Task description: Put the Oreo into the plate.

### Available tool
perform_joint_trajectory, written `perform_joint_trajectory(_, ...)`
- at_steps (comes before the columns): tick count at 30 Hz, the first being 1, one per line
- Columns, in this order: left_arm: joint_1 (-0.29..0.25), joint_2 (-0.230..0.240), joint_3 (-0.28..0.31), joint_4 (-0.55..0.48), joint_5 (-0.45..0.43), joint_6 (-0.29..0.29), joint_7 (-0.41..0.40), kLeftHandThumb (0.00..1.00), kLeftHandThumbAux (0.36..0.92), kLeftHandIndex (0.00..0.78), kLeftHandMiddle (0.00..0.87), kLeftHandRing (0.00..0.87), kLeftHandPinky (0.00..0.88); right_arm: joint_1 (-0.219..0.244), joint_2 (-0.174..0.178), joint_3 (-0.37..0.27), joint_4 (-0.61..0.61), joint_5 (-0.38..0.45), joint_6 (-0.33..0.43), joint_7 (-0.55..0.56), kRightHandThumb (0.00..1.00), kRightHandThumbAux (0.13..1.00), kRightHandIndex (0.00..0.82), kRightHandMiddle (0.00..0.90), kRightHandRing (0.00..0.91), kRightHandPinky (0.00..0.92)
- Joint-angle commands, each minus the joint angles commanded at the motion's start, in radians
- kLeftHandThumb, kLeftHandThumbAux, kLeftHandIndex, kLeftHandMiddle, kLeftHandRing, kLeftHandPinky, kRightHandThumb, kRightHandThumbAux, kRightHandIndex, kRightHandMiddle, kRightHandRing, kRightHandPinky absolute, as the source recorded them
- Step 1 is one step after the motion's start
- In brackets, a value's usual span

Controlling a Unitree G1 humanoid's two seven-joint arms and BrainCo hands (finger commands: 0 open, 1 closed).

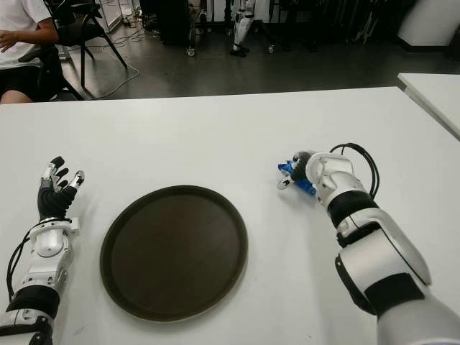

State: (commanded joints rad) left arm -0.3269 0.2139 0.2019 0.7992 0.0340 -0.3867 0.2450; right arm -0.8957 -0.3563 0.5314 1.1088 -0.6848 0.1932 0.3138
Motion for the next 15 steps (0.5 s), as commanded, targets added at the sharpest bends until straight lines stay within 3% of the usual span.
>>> perform_joint_trajectory(15,0.0,-0.001,-0.002,-0.02,0.002,0.023,-0.001,0.268,0.651,0.064,0.113,0.087,0.042,0.03,-0.019,0.01,0.015,-0.004,0.003,0.012,0.0,0.539,0.077,0.091,0.083,0.08)
